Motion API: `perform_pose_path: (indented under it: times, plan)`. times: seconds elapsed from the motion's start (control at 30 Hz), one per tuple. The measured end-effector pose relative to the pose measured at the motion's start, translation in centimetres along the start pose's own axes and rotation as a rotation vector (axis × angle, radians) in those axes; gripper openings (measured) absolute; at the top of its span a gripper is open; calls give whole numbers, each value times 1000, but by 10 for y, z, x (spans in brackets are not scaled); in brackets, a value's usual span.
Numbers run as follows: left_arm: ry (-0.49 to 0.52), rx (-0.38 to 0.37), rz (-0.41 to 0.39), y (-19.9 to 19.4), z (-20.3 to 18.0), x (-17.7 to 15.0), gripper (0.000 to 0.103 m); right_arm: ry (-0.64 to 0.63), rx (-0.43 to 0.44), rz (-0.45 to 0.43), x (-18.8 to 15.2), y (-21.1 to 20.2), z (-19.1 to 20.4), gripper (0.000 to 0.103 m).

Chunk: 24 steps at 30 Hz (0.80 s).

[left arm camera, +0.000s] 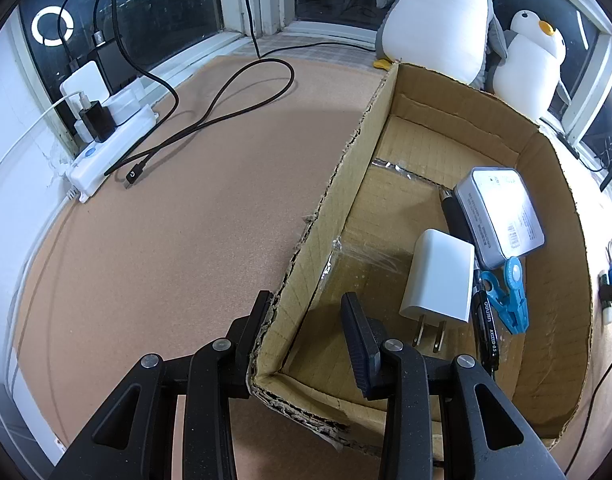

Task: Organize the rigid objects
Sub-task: 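Move the right gripper to the green glue stick and grasp it, then carry the green glue stick into the box and release it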

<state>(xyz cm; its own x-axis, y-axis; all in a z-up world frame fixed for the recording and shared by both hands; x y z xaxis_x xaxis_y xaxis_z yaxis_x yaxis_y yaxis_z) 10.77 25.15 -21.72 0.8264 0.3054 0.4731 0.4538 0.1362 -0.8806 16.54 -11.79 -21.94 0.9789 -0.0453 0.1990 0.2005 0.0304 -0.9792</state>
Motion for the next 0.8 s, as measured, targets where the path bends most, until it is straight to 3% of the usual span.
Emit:
perform_pose_path:
  times: [0.43, 0.8]
  plan:
    - [5, 1, -2, 0, 0, 0, 38, 19, 155, -81, -6, -31, 20, 14]
    - [4, 1, -2, 0, 0, -1, 38, -119, 281, -206, 5, -77, 107, 14]
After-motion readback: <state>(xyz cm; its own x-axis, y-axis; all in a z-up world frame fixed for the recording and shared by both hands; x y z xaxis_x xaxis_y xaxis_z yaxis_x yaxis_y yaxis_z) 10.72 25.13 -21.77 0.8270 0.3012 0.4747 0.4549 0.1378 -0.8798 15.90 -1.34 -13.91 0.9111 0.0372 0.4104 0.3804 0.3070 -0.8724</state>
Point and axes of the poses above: each gripper's, at about its wrist camera, not at the fingertips, and y roughly the way its jaws point, z to its left, x to its top, the point moved 6 cm from there along y, roughly the way its jaws point, and after that the axes turned 2 degrees about -y, right-handed, at the moved point
